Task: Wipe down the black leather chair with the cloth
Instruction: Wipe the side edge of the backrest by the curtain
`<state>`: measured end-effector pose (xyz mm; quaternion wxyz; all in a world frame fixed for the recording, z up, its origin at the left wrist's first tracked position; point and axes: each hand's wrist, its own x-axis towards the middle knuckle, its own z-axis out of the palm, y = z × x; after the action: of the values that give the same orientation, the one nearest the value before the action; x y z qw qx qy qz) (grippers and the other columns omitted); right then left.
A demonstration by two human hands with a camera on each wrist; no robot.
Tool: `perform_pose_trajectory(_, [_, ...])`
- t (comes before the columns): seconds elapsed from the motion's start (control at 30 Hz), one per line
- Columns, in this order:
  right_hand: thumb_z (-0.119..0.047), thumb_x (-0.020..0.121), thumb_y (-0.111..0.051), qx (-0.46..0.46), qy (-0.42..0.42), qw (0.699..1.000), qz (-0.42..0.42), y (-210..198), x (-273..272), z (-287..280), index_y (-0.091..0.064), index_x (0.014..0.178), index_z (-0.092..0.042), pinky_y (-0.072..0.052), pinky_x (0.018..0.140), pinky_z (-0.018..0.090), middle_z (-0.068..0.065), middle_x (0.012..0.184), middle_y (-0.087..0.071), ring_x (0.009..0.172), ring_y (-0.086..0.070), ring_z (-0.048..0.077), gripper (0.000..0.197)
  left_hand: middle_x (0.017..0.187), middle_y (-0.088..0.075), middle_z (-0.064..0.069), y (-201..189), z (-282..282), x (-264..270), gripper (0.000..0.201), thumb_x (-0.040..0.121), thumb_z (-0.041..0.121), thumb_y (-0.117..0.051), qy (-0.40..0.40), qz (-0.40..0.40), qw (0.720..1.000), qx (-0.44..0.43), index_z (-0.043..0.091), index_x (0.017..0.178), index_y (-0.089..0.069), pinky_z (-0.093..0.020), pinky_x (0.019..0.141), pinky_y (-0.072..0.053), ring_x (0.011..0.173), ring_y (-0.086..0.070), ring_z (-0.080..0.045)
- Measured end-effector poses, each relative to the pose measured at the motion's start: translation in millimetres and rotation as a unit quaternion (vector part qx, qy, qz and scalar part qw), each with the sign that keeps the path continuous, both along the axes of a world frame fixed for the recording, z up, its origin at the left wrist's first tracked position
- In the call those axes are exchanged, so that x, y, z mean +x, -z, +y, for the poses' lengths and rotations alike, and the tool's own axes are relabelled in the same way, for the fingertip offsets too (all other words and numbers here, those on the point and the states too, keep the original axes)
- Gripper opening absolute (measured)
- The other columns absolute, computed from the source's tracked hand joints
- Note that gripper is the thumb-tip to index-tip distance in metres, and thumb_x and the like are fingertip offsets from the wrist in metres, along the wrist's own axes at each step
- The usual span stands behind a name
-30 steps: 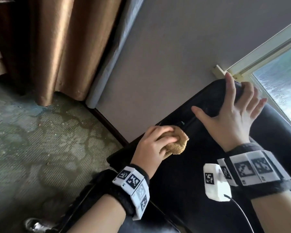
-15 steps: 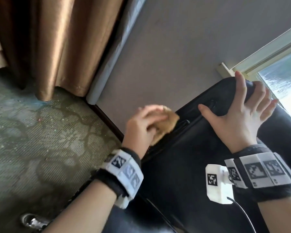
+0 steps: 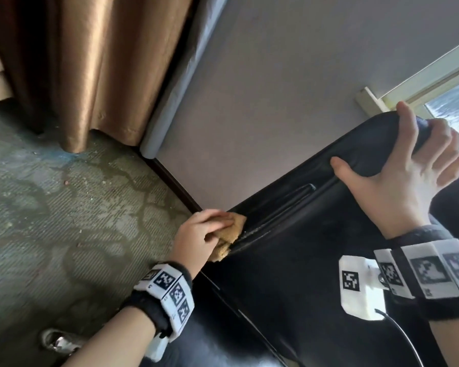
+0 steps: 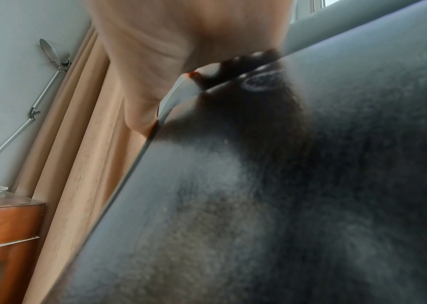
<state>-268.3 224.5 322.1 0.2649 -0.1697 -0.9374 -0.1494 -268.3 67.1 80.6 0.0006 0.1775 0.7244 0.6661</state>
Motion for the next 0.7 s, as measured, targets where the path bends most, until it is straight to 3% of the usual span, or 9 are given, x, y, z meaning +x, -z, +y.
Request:
perform_pose_trajectory(0.1, [-0.063,0.061,-0.054,0.0,-0.003,1.0,-0.002,-1,1,0,-0.019,0.142,-0.029,0.003,0.111,0.058,0.022,0.145,-0.02,0.139,-0.008,0.042,0.095,0.116,-0.063,0.003,-46,7,-26,0.046,0.075,-0.011,-0.059,-0.028,0.025,0.998,0.043,0.016,0.112,-0.067,-0.006,0.098,-0.035,0.106,-0.057,-0.007])
perform_pose_trajectory(0.2, [-0.064,0.061,-0.054,-0.001,0.001,1.0,-0.006,-1,1,0,-0.019,0.143,-0.029,0.004,0.111,0.058,0.022,0.146,-0.02,0.139,-0.008,0.042,0.095,0.117,-0.062,0.001,-76,27,-33,0.047,0.073,-0.013,-0.057,0.009,0.083,0.994,0.065,0.015,0.108,-0.069,-0.011,0.101,-0.034,0.108,-0.055,-0.011])
perform_pose_trajectory(0.37, [-0.062,0.062,-0.056,-0.006,0.006,1.0,-0.001,-2,1,0,-0.021,0.142,-0.029,0.004,0.112,0.057,0.021,0.146,-0.021,0.139,-0.01,0.041,0.093,0.108,-0.066,0.001,-30,29,-2,0.035,0.073,-0.009,-0.063,-0.018,0.074,0.996,0.045,0.011,0.1,-0.072,-0.02,0.095,-0.043,0.101,-0.058,-0.014])
perform_pose_trajectory(0.53, [-0.061,0.061,-0.057,-0.009,0.001,1.0,0.004,-1,1,-2,-0.023,0.141,-0.028,-0.01,0.111,0.062,0.022,0.143,-0.024,0.136,-0.015,0.042,0.092,0.104,-0.062,0.01,7,14,10,0.036,0.069,-0.012,-0.062,-0.04,0.001,0.999,0.017,0.01,0.096,-0.073,-0.015,0.091,-0.044,0.098,-0.056,-0.004])
perform_pose_trajectory(0.6, [-0.063,0.06,-0.055,-0.008,-0.007,1.0,0.008,-1,2,0,-0.024,0.141,-0.027,-0.013,0.11,0.063,0.023,0.142,-0.025,0.135,-0.018,0.042,0.093,0.105,-0.062,0.011,9,3,12,0.039,0.071,-0.015,-0.063,-0.054,-0.036,0.998,0.017,0.01,0.099,-0.072,-0.009,0.09,-0.043,0.099,-0.057,0.0])
perform_pose_trajectory(0.7, [-0.064,0.059,-0.054,-0.008,-0.01,1.0,0.011,-1,2,2,-0.023,0.14,-0.028,-0.016,0.108,0.063,0.022,0.142,-0.026,0.134,-0.021,0.042,0.094,0.104,-0.062,0.014,-22,-5,1,0.042,0.069,-0.016,-0.064,-0.113,-0.023,0.991,0.075,0.013,0.099,-0.072,-0.003,0.088,-0.04,0.098,-0.055,0.01])
